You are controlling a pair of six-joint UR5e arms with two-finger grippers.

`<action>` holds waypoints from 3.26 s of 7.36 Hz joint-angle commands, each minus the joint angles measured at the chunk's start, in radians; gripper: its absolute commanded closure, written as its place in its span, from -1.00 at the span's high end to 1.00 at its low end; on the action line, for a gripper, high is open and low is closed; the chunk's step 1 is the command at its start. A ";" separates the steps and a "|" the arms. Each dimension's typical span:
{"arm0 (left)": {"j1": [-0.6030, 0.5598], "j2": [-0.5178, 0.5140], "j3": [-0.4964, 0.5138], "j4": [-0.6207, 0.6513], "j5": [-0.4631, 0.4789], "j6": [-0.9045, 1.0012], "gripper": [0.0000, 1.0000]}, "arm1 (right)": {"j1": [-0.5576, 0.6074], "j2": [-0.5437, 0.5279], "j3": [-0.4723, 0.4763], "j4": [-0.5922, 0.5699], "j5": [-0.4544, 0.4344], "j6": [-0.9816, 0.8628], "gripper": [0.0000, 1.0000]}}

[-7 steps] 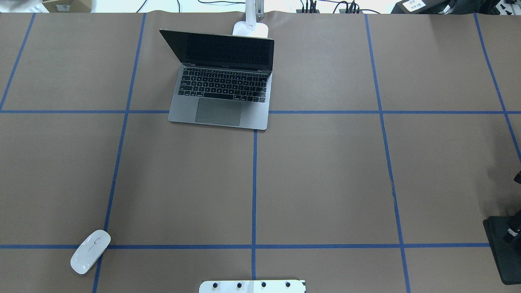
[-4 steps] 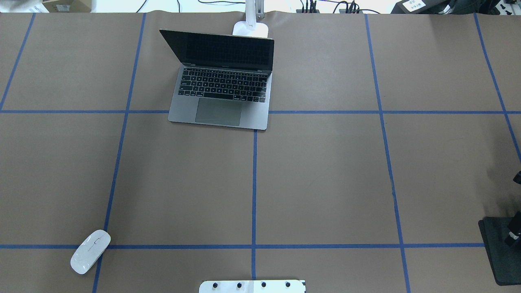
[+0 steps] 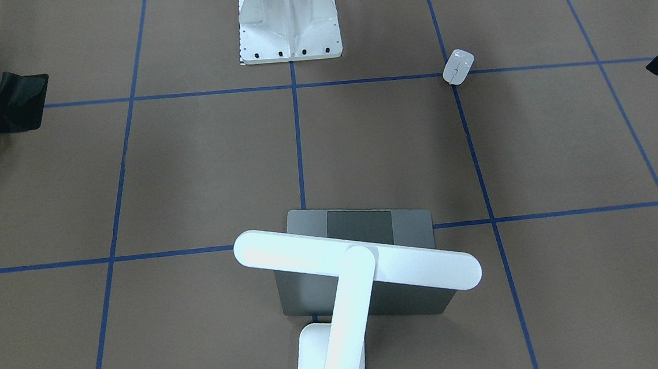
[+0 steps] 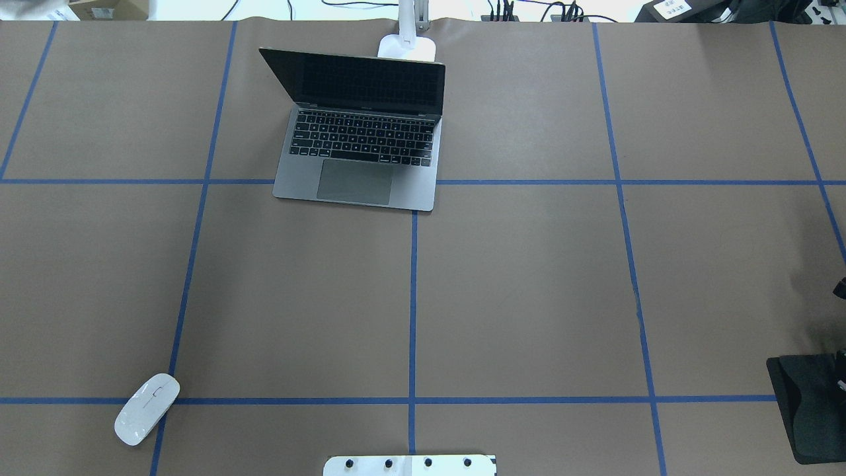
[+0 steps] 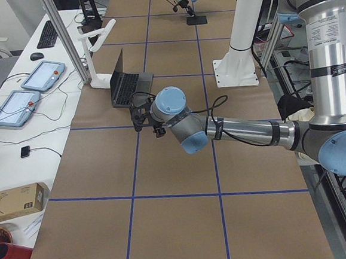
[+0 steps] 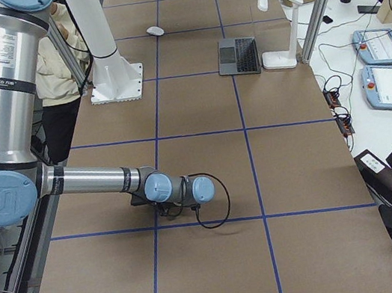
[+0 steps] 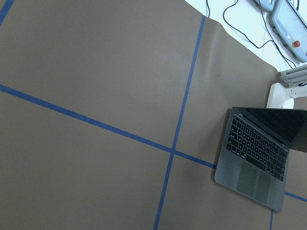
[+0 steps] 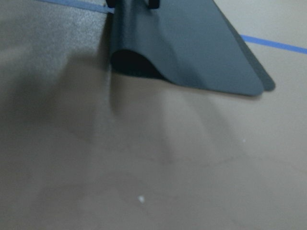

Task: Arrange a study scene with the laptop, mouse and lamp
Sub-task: 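Bring the right gripper holding the black mouse pad over the table, then carry the mouse pad with the right gripper and lay it beside the laptop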

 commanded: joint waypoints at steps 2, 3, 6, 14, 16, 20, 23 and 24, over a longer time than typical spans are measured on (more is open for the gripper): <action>0.000 0.000 0.000 0.000 -0.012 0.001 0.96 | 0.024 0.030 0.123 -0.009 -0.054 0.063 -1.00; 0.000 -0.002 0.000 -0.001 -0.012 0.001 0.96 | 0.061 0.074 0.160 -0.012 -0.074 0.125 -1.00; 0.000 -0.002 -0.017 -0.002 -0.012 0.009 0.96 | 0.104 0.221 0.274 -0.046 -0.202 0.263 -1.00; -0.018 -0.002 -0.013 -0.008 -0.015 0.027 0.95 | 0.008 0.771 0.336 -0.285 -0.479 0.758 -1.00; -0.026 0.000 -0.017 -0.008 -0.015 0.027 0.95 | -0.038 0.838 0.319 -0.270 -0.526 0.855 -1.00; -0.038 -0.002 -0.019 -0.008 -0.015 0.027 0.95 | -0.124 1.013 0.155 -0.126 -0.599 1.042 -1.00; -0.040 -0.002 -0.020 -0.008 -0.015 0.027 0.95 | -0.143 1.076 0.096 -0.123 -0.655 1.055 -1.00; -0.046 -0.003 -0.020 -0.008 -0.015 0.027 0.95 | -0.141 1.090 0.095 -0.123 -0.657 1.055 -1.00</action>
